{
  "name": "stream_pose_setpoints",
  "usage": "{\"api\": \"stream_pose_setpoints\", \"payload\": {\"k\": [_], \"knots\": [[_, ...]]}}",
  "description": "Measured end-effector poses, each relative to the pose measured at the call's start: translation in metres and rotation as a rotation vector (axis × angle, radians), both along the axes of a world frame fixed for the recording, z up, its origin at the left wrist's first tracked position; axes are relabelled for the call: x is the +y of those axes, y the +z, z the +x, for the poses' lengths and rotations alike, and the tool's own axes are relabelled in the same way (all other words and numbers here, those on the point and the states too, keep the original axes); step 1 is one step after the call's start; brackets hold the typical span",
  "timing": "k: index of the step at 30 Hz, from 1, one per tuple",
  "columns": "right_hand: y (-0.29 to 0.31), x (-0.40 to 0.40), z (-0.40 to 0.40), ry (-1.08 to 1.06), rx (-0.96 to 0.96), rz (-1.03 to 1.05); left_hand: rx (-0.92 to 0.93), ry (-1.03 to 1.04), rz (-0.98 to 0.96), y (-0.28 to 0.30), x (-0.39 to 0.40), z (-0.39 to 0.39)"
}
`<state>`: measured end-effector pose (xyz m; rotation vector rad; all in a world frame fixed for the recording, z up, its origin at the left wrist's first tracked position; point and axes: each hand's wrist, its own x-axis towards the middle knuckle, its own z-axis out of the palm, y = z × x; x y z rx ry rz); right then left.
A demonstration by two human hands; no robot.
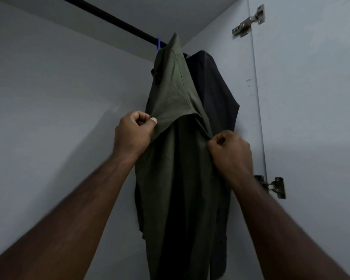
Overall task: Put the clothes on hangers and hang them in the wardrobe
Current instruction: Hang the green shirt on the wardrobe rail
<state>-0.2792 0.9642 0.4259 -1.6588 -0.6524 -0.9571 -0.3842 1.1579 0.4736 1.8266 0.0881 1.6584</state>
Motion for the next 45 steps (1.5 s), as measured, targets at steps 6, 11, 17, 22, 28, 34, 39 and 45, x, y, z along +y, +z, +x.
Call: {"api": "stream_pose_setpoints", "payload": {"k": [6, 11, 17, 22, 28, 34, 39, 45], "knots": [[0.000, -0.020, 0.033, -0.048, 0.088, 0.022, 0.114, -0.023, 0.082, -0.010, -0.020, 0.026], [-0.001, -0.028, 0.071, -0.052, 0.191, -0.010, 0.311, -0.135, 0.135, -0.026, -0.042, 0.054], [0.002, -0.035, 0.106, -0.007, 0.277, -0.012, 0.502, -0.147, 0.205, -0.051, -0.056, 0.092], [0.011, -0.043, 0.078, -0.044, 0.003, 0.228, 0.565, -0.153, 0.271, -0.076, -0.057, 0.126], [-0.003, 0.017, 0.032, 0.193, -0.165, -0.098, 0.368, -0.107, 0.352, -0.091, -0.039, 0.138], [-0.010, 0.078, 0.016, 0.344, -0.064, -0.212, 0.123, 0.037, 0.116, -0.106, 0.029, 0.108], [-0.012, 0.140, 0.019, 0.486, 0.135, -0.175, 0.102, 0.329, -0.114, -0.107, 0.118, 0.083], [-0.023, 0.236, 0.028, 0.568, 0.307, -0.119, 0.268, 0.471, -0.114, -0.114, 0.190, 0.076]]}}
